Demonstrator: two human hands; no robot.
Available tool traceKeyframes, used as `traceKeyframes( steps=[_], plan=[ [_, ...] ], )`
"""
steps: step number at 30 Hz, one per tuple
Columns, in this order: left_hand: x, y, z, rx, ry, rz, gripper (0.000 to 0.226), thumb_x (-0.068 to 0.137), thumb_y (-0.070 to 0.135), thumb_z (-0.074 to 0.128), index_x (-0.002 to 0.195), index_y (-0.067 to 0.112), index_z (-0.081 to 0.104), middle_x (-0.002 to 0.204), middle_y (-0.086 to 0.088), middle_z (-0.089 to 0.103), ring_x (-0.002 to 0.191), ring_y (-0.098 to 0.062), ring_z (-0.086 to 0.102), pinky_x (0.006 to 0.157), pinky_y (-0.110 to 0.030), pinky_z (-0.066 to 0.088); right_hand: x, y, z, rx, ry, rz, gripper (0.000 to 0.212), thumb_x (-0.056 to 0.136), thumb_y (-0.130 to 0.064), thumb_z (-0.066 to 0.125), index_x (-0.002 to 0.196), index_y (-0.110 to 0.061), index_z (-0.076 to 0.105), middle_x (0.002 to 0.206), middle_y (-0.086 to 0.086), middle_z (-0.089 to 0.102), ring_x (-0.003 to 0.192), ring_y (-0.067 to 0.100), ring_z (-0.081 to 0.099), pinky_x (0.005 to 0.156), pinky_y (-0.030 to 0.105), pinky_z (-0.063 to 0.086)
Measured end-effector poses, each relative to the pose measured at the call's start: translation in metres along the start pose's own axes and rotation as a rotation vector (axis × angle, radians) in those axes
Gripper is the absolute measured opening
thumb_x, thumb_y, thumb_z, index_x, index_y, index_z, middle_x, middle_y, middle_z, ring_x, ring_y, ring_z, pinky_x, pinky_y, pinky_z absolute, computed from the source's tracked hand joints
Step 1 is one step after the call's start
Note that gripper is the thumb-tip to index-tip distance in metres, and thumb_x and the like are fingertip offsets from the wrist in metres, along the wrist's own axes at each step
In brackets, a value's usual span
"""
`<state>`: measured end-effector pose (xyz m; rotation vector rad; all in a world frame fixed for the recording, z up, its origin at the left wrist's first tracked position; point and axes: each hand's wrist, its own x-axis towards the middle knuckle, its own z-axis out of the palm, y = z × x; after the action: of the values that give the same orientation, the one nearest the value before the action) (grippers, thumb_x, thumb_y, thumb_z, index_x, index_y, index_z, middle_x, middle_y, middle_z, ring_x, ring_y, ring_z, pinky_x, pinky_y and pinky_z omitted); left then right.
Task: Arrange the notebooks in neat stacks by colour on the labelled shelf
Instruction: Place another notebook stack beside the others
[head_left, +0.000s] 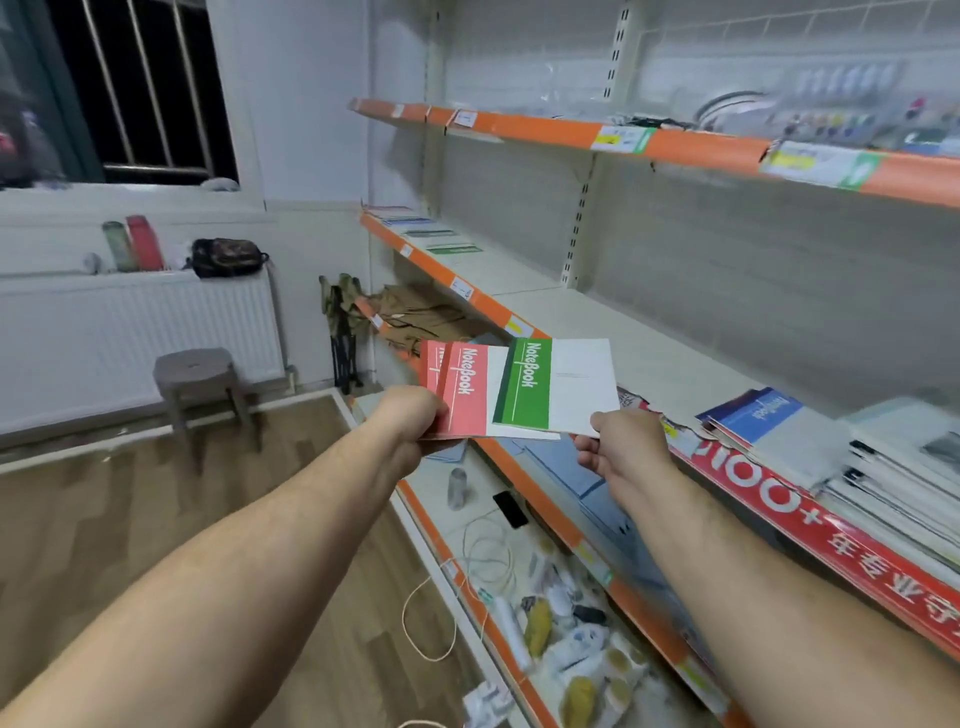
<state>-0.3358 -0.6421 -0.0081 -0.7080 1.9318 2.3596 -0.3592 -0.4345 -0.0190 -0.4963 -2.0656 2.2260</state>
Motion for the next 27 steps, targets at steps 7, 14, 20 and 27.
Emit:
traceKeyframes(
  steps=[7, 14, 20, 27],
  plan=[
    [0.078, 0.018, -0.047, -0.099, 0.126, -0.007, 0.019, 0.098, -0.004, 0.044, 0.097, 0.010, 0.057, 0.088, -0.012, 0.070, 0.073, -0.022, 0.068, 0.045, -0.028, 0.054, 0.050, 0.001, 0.095, -0.041, -0.106, 0.026, 0.023, 0.097, 0.002, 0.040, 0.081, -0.010, 0.053, 0.072, 0.012, 0.058, 0.052, 0.016, 0.050, 0.042, 0.024, 0.044],
    [0.183, 0.053, -0.066, -0.077, 0.233, 0.027, 0.016, 0.099, -0.002, 0.045, 0.094, 0.009, 0.056, 0.088, -0.012, 0.071, 0.072, -0.022, 0.069, 0.051, -0.031, 0.055, 0.137, -0.001, 0.183, -0.044, -0.216, 0.049, 0.024, 0.097, 0.002, 0.040, 0.083, -0.011, 0.056, 0.064, 0.010, 0.059, 0.047, 0.013, 0.049, 0.042, 0.023, 0.041],
    [0.268, 0.101, -0.065, -0.047, 0.307, 0.051, 0.014, 0.099, -0.001, 0.046, 0.093, 0.008, 0.055, 0.096, -0.015, 0.071, 0.084, -0.028, 0.070, 0.068, -0.038, 0.059, 0.226, -0.021, 0.248, -0.039, -0.291, 0.048, 0.024, 0.096, 0.001, 0.039, 0.086, -0.012, 0.057, 0.066, 0.009, 0.061, 0.048, 0.012, 0.050, 0.042, 0.023, 0.042],
    [0.356, 0.133, -0.072, -0.044, 0.327, 0.048, 0.015, 0.098, 0.000, 0.049, 0.109, 0.004, 0.058, 0.097, -0.015, 0.073, 0.085, -0.028, 0.072, 0.063, -0.036, 0.057, 0.304, -0.036, 0.307, -0.050, -0.364, 0.028, 0.028, 0.093, 0.004, 0.039, 0.086, -0.012, 0.061, 0.066, 0.012, 0.061, 0.047, 0.013, 0.050, 0.039, 0.021, 0.043]
  ],
)
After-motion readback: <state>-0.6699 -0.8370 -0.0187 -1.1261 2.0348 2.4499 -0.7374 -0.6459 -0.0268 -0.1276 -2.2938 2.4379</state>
